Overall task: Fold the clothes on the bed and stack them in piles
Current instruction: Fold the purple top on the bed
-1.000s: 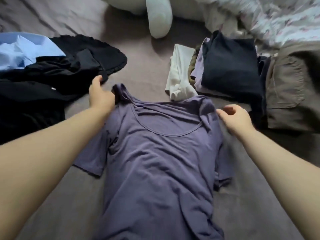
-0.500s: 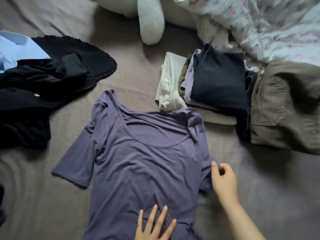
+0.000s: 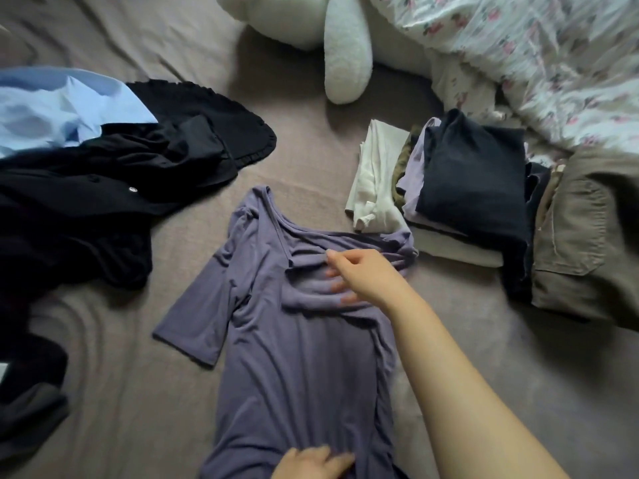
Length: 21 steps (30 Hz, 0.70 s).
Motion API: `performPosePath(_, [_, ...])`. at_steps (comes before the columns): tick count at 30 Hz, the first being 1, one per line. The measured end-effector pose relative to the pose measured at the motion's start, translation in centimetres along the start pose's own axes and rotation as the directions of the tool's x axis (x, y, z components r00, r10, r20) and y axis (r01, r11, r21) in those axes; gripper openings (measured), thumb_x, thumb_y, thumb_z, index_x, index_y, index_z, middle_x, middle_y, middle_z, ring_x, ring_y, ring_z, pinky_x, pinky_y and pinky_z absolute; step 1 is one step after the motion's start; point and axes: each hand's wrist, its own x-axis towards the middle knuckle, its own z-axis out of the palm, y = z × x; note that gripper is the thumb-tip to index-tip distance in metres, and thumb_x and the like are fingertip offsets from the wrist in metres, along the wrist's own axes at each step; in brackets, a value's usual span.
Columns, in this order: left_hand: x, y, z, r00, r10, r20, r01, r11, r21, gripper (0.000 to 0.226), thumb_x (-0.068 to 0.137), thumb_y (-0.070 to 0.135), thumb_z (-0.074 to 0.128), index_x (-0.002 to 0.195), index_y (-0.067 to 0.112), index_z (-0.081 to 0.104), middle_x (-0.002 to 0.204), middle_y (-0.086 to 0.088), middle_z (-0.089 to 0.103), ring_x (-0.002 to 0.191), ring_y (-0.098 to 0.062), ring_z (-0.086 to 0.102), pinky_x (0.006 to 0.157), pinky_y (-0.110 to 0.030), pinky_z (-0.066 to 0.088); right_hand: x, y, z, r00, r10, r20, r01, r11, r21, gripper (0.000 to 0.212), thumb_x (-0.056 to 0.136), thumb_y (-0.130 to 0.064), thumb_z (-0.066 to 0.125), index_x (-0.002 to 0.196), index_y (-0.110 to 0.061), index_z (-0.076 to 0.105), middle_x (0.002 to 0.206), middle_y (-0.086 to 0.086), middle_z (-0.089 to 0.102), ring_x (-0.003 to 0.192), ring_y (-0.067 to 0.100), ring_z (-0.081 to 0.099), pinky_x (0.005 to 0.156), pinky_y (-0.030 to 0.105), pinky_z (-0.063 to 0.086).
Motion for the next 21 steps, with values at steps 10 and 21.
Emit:
performPosePath(10, [13.3, -6.9, -13.5, 0.509, -0.854, -0.103, 0.445, 0.364, -0.818, 0.062, 0.078, 0.042, 0.074, 0.125, 0.010, 0.049, 0.118, -0.005, 0.054, 0.105, -0.025, 0.056, 0.085, -0.029, 0.041, 2.5, 9.1, -4.2, 0.802, 0.121, -0.585, -0.089, 0.993, 0.083, 0.036, 0.089, -0.027, 0.065, 0.115, -0.004, 0.060, 0.111, 0.014, 0.065, 0.104, 0.027, 0.059, 0.092, 0.034, 0.044])
performPosePath(21, [9.7, -9.3, -13.3, 0.394, -0.829, -0.397, 0.315, 0.528, -0.789, 0.021, 0.088, 0.030, 0.065, 0.093, 0.015, 0.052, 0.074, -0.002, 0.056, 0.080, -0.029, 0.057, 0.069, -0.034, 0.041, -0.7, 10.4, -0.7, 0.645, -0.441, -0.624, 0.148, 0.873, -0.465, 0.053, 0.088, -0.032, 0.062, 0.134, -0.009, 0.050, 0.121, 0.015, 0.054, 0.113, 0.030, 0.050, 0.098, 0.042, 0.040])
